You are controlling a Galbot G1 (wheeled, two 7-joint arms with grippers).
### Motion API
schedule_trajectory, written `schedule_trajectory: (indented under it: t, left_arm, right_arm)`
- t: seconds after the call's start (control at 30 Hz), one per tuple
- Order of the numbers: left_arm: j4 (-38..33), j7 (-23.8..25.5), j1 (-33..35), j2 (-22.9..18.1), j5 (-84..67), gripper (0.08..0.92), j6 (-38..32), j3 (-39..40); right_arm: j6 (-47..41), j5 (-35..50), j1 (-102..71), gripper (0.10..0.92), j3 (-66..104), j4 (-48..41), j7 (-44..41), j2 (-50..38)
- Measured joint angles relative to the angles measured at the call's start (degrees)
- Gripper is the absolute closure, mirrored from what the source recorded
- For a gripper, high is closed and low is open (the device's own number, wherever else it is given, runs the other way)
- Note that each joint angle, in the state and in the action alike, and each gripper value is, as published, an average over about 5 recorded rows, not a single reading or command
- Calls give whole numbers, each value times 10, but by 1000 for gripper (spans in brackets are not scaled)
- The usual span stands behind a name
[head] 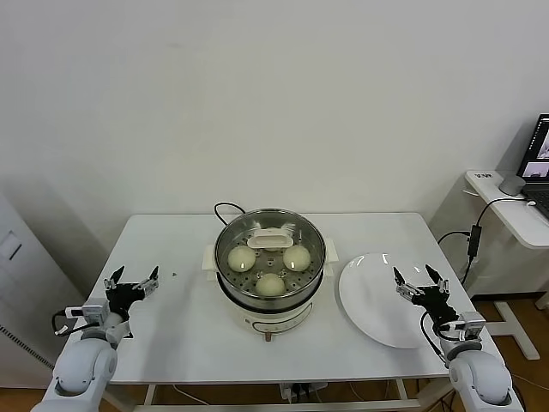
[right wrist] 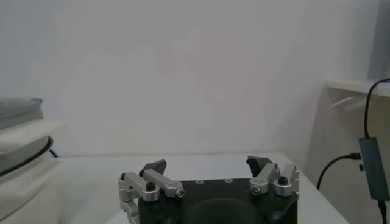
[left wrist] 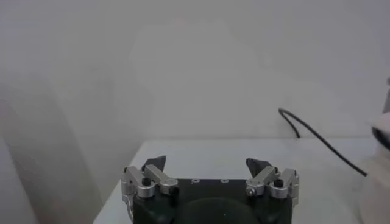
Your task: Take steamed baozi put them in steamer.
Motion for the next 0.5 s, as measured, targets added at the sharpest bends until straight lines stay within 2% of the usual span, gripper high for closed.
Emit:
schedule_trajectory:
  t: [0.5]
  left_arm:
    - [16, -2, -8, -5, 2, 177, -1, 19]
  right_arm:
    - [-6, -7, -1, 203, -1, -5, -5, 9]
